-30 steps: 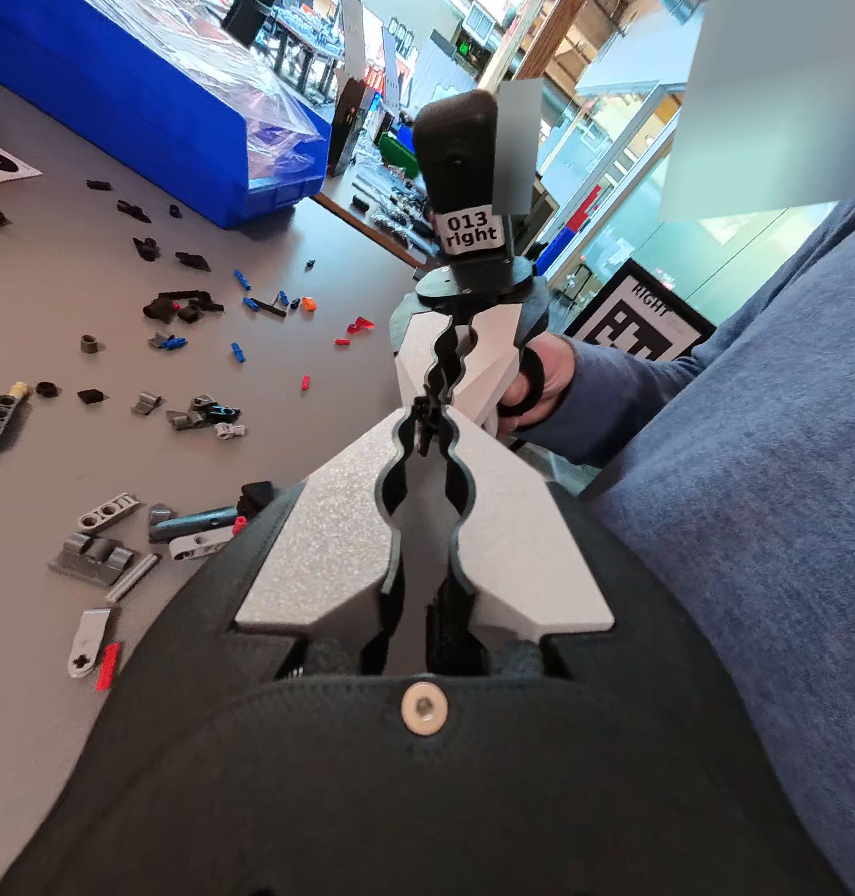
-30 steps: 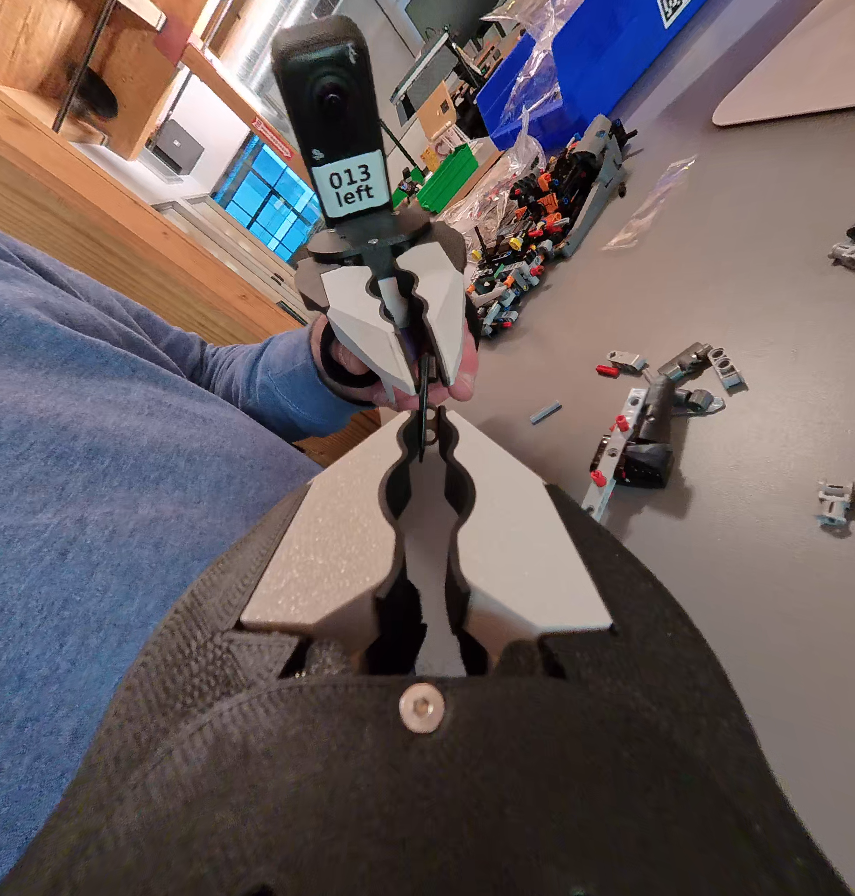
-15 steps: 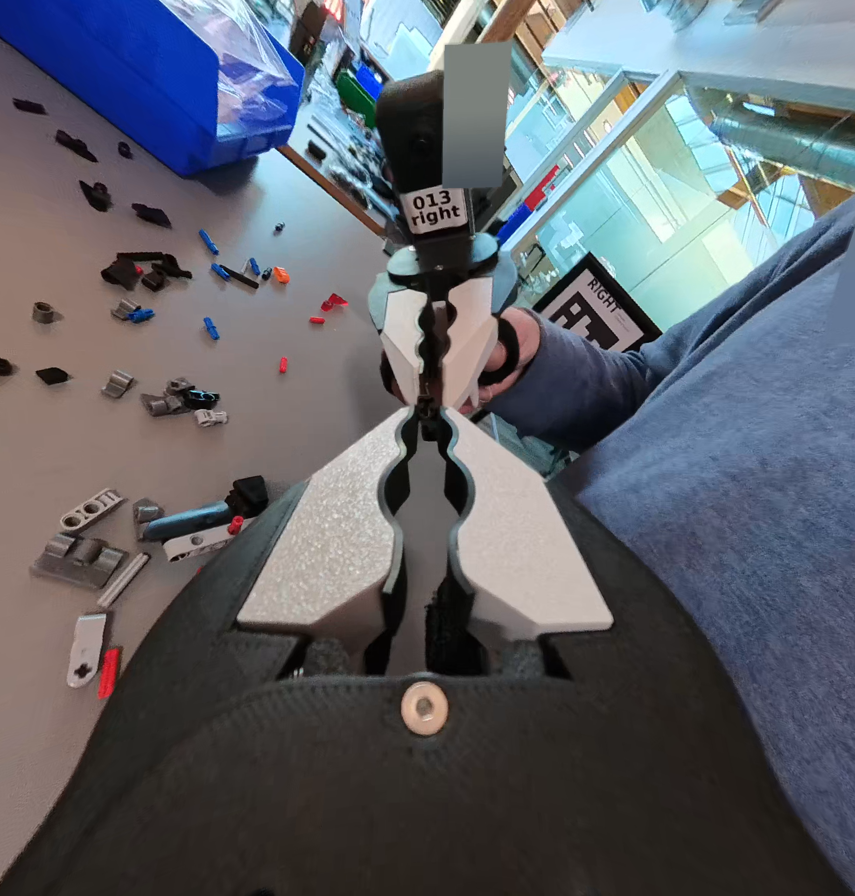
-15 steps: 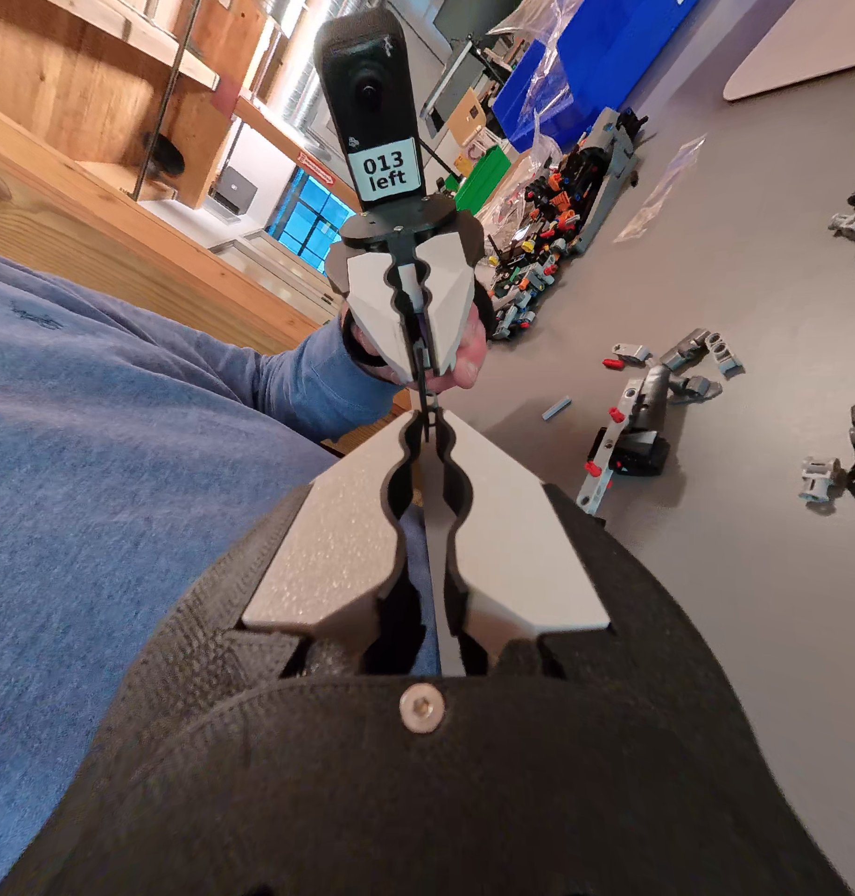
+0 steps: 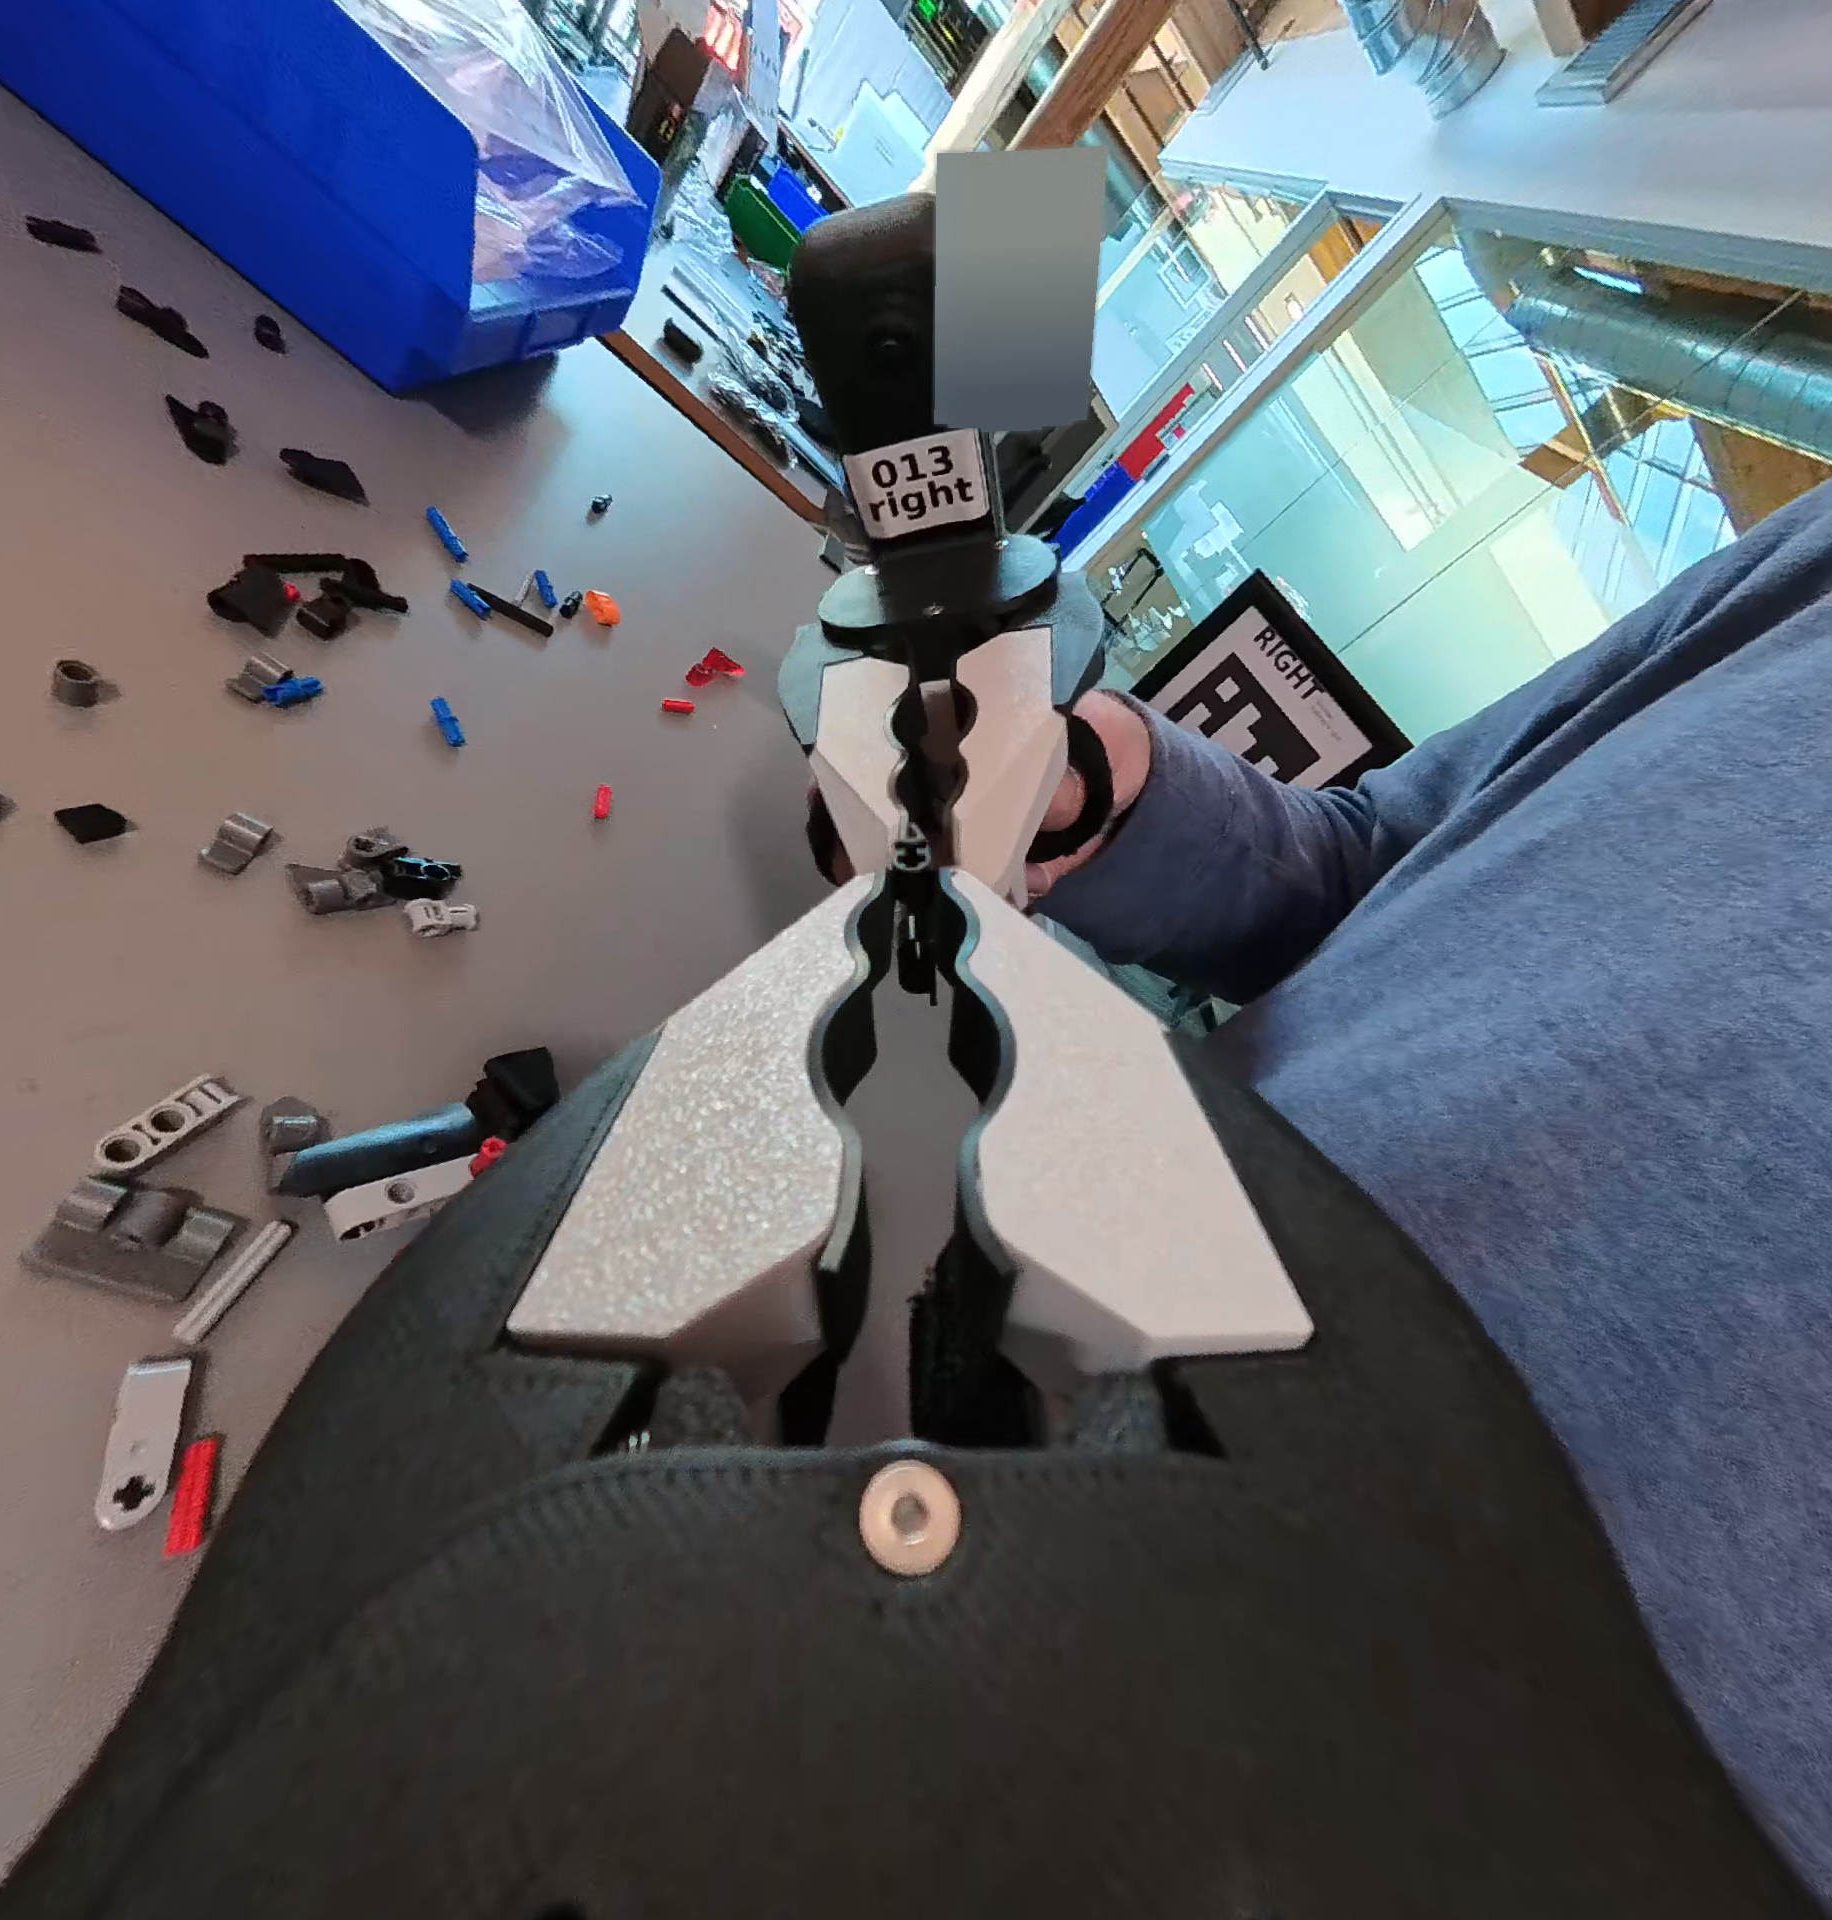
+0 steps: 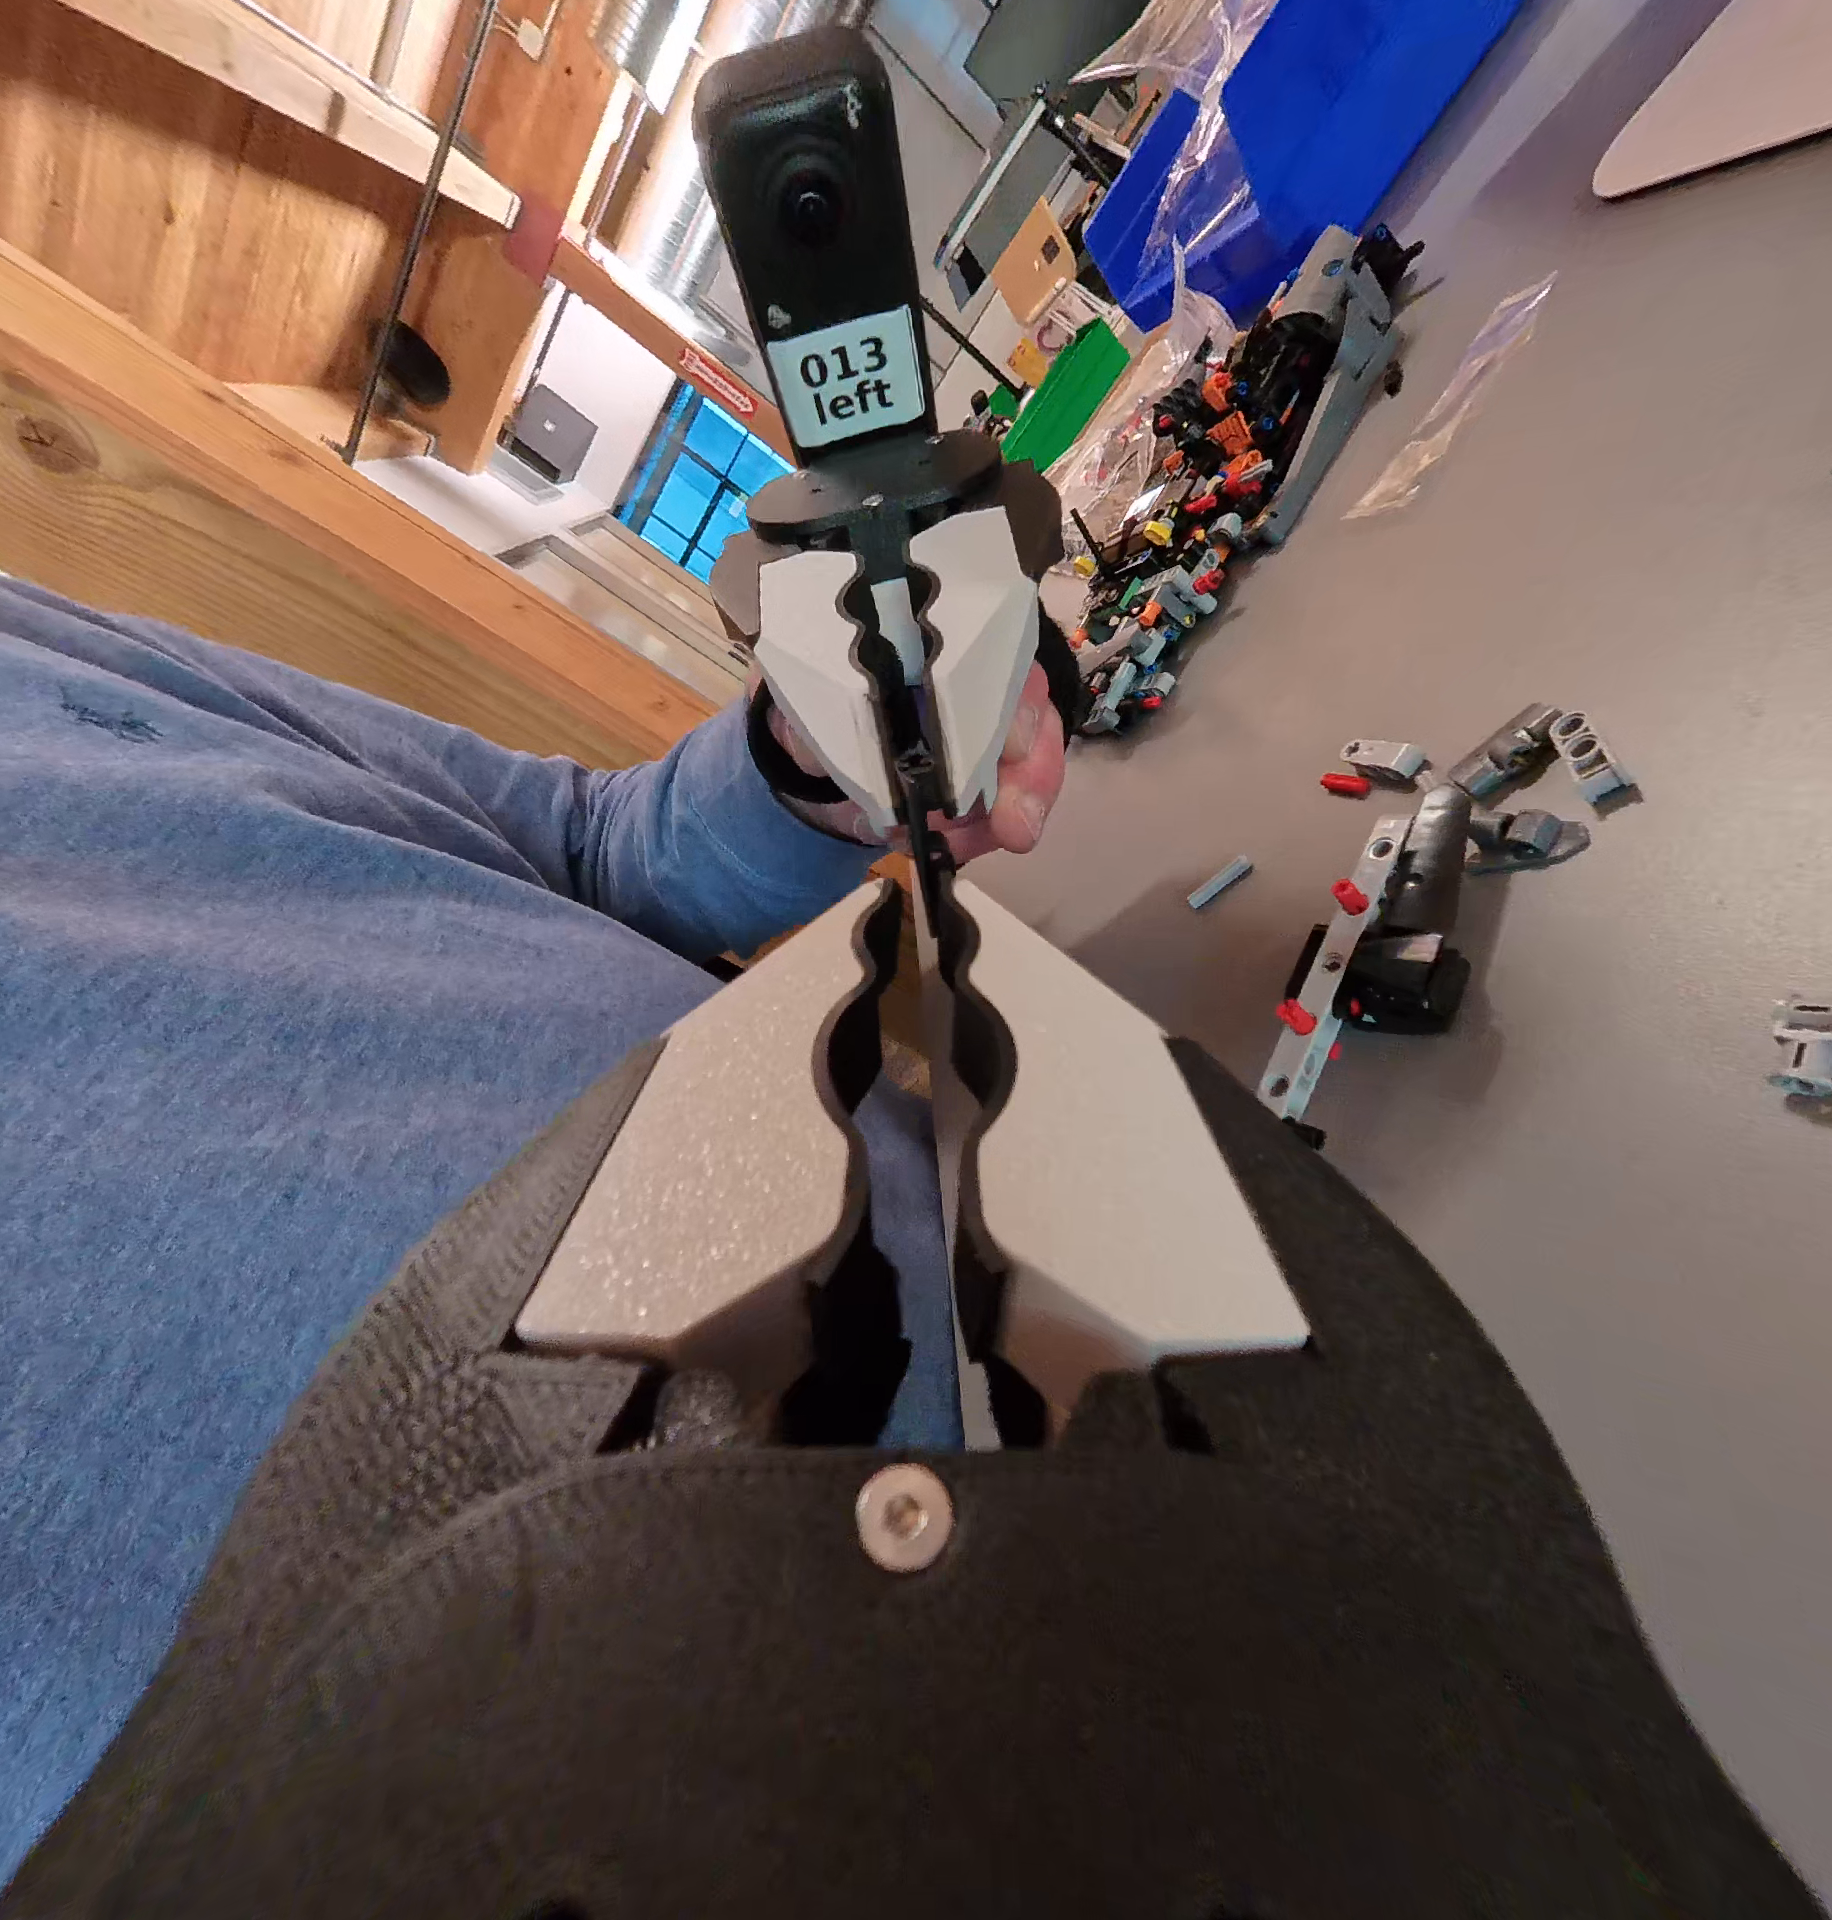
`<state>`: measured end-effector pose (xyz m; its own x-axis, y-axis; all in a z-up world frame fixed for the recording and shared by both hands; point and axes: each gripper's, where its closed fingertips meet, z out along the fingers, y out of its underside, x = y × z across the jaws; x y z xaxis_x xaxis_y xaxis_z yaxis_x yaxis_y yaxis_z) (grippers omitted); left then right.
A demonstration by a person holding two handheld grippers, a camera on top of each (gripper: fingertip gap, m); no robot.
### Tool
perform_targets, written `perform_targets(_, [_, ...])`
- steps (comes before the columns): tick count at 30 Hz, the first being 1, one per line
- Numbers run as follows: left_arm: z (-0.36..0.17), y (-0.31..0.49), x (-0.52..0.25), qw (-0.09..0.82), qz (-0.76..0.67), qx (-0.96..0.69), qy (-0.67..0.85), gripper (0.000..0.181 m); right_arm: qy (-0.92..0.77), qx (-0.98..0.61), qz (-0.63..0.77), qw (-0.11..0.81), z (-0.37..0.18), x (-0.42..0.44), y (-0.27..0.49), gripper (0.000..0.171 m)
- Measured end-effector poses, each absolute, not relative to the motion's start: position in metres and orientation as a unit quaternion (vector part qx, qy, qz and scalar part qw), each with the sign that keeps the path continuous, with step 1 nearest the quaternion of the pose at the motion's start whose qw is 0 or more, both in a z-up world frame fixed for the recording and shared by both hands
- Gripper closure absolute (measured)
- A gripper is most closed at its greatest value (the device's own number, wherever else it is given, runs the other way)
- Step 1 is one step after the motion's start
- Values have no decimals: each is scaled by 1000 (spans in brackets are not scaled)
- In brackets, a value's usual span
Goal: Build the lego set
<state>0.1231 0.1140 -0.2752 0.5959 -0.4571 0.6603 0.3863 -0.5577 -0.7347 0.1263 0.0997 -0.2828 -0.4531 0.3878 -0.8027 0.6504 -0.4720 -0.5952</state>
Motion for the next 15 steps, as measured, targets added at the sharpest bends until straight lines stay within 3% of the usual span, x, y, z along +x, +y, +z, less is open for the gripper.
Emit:
perform_targets(10, [-264,117,124,502,-452,-737,-4,176,476,521,-703,86,-276,125,100,163])
perform_targets(15, [-259,117,128,513,-455,-728,-14,176,462,512,-720,82,-271,127,98,171])
